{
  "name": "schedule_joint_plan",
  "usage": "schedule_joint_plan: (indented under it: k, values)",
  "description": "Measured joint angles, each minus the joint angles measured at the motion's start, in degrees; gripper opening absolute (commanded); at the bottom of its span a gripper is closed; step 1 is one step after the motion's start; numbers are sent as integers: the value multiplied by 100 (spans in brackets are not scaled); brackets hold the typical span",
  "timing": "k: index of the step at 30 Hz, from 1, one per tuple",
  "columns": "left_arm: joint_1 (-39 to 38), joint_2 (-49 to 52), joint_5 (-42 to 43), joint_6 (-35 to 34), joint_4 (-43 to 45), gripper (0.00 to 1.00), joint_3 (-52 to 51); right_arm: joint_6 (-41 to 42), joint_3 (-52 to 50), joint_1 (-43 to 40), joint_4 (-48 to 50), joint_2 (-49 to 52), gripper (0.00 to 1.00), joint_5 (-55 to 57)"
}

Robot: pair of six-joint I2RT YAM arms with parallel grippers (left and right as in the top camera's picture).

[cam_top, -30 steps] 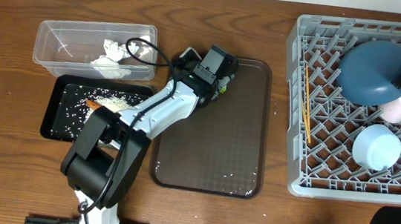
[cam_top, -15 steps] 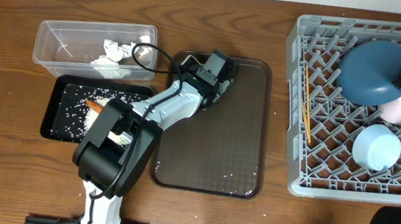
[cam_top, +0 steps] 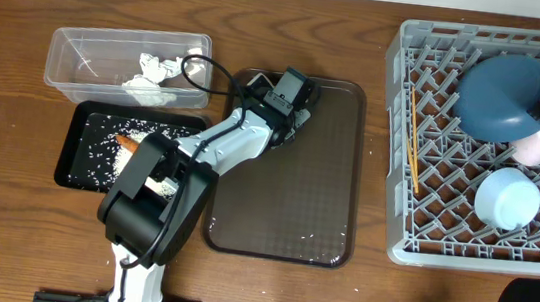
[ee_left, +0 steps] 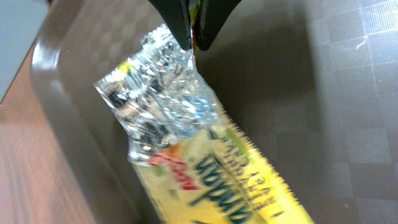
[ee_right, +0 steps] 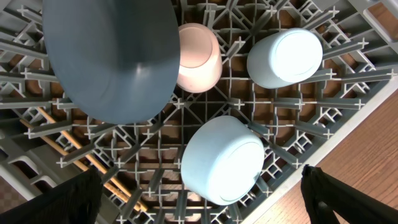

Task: Sort waste into correct bins and load items into the dishwasher rack
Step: 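Lift the wrapper with the left gripper off the brown tray, then carry the wrapper with the left gripper over the clear bin and release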

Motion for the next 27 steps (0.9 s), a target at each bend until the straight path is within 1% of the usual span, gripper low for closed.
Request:
schedule_joint_plan:
  k: [4,8,13,16,22,27]
  values:
    - [0,-284,57,485,-151,6,-37,0,0,0,0,0,99,0]
    - [33,-1156,-72,975,-278,6,-52,0,0,0,0,0,99,0]
    - [254,-2028,-302,1172,-317,6,-52,0,0,0,0,2,99,0]
    - [584,-2166,-361,1215,-343,6,-52,0,0,0,0,0,99,0]
    - [1458,-2133,-437,1270,-750,6,-52,0,0,0,0,0,99,0]
    - [2131,-2133,-461,1272,-857,6,-52,0,0,0,0,0,99,0]
